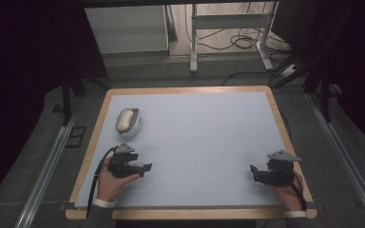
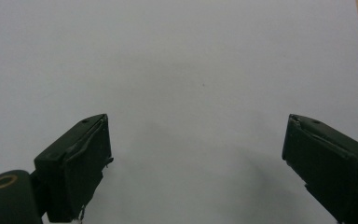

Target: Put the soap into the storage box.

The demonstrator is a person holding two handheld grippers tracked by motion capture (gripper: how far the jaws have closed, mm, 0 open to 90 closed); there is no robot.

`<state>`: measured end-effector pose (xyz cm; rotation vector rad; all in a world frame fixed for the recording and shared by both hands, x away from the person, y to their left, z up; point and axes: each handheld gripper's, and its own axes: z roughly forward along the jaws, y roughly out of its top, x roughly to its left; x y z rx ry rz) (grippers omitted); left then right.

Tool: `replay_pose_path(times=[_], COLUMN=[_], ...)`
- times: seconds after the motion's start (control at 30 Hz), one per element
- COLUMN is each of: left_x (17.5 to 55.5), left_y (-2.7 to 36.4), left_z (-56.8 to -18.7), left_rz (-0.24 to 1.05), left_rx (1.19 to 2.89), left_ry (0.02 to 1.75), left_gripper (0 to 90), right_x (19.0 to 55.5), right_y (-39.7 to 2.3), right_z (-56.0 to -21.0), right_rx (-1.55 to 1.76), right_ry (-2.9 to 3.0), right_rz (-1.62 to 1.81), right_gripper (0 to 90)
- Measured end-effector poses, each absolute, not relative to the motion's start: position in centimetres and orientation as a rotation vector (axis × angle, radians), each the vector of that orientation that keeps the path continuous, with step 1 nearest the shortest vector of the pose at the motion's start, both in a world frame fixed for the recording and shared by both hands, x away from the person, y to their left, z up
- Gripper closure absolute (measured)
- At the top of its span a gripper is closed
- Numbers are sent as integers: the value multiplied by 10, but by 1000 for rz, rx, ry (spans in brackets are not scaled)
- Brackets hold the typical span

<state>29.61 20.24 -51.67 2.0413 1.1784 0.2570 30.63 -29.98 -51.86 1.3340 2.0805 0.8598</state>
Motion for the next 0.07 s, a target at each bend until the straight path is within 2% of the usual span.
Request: replay_pose_path(times=[0.07], left_x=[296], left_y=[203], left_z=[-516], left_rz=[253], left_rx=[2039], left_ry=[1178], left_gripper=[249], right_x=[306], right_y=[-298], right_z=[-517], right_rx=[1320], right_ry=[2082], right_rz=[886], right_gripper=[77])
